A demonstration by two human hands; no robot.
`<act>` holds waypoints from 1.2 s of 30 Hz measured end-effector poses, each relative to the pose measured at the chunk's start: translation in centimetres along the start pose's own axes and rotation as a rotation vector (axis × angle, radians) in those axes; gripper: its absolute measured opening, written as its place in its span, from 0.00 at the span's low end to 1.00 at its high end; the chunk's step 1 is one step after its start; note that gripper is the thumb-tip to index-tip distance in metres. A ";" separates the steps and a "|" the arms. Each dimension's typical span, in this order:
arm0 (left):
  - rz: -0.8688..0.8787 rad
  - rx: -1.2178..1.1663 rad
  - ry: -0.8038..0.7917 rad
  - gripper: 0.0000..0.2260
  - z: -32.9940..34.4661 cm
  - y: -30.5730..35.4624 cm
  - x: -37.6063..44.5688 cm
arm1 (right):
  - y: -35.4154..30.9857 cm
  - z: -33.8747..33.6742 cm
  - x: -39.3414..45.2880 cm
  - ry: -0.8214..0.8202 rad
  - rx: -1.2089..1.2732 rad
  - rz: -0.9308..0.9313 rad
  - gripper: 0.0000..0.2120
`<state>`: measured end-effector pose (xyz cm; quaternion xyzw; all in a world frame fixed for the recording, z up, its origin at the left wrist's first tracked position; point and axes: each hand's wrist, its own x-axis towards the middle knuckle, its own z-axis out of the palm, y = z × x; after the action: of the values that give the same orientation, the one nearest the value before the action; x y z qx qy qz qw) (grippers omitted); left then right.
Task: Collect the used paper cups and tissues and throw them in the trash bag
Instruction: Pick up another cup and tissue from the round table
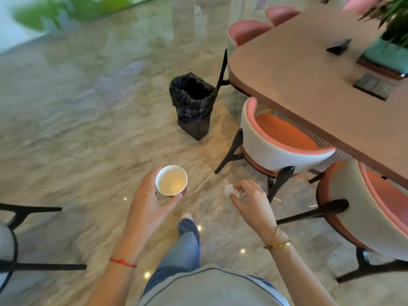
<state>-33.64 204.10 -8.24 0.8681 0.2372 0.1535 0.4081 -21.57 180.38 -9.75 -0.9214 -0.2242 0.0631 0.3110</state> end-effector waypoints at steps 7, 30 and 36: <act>-0.006 -0.019 -0.004 0.37 0.9 -1.6 15.5 | -0.9 2.7 15.6 -0.025 0.025 0.000 0.09; 0.049 0.060 -0.089 0.36 5.2 -2.8 63.3 | -1.9 5.7 61.8 -0.002 0.059 0.052 0.07; 0.046 0.100 -0.087 0.36 9.1 -2.4 75.5 | 0.6 5.9 74.5 -0.021 0.087 0.054 0.06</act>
<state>33.31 240.23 -10.21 0.8985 0.2064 0.1128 0.3707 43.56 216.85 -13.08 -0.9120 -0.1998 0.0909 0.3464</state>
